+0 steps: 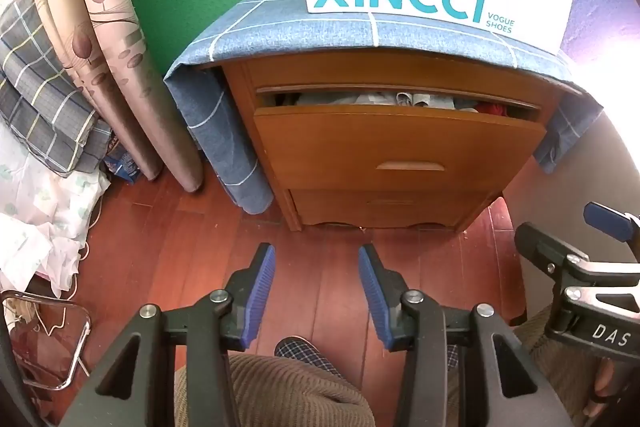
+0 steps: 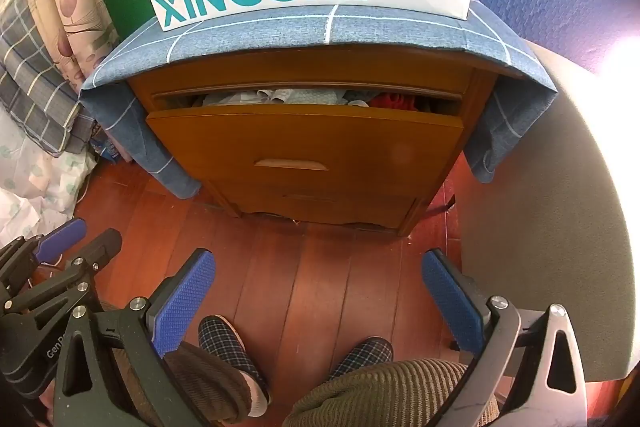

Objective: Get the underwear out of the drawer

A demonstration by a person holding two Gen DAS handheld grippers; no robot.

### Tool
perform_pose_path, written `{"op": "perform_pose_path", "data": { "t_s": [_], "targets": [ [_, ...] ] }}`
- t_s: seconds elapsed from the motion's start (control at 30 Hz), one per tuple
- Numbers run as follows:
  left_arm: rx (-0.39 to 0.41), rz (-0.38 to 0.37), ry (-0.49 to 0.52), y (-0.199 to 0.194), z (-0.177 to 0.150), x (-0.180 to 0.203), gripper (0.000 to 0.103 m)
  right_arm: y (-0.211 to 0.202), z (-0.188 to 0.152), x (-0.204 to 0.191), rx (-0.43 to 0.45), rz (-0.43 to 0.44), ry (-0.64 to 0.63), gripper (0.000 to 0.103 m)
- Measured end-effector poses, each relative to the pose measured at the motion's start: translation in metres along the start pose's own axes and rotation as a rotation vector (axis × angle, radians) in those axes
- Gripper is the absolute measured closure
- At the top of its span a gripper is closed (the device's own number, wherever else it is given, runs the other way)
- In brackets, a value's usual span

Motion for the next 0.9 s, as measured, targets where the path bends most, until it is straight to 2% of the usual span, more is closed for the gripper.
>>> {"op": "perform_pose_path", "data": {
  "t_s": [0.9],
  "targets": [
    [-0.001,0.010,0.005,-0.0008,-0.0011,0.0030,0.059,-0.0005,0.0000,-0.0003,0.003,-0.001,0.000,0.001]
  ]
}}
Point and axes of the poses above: each gripper's, at about its wrist camera, not at the fingertips, and y roughly the way its jaws point, x to its right, z to its top, the point moved 8 cm from there along y, roughly the way its jaws point, and after that the axes turned 2 degrees about -y, right-handed, at the moved point
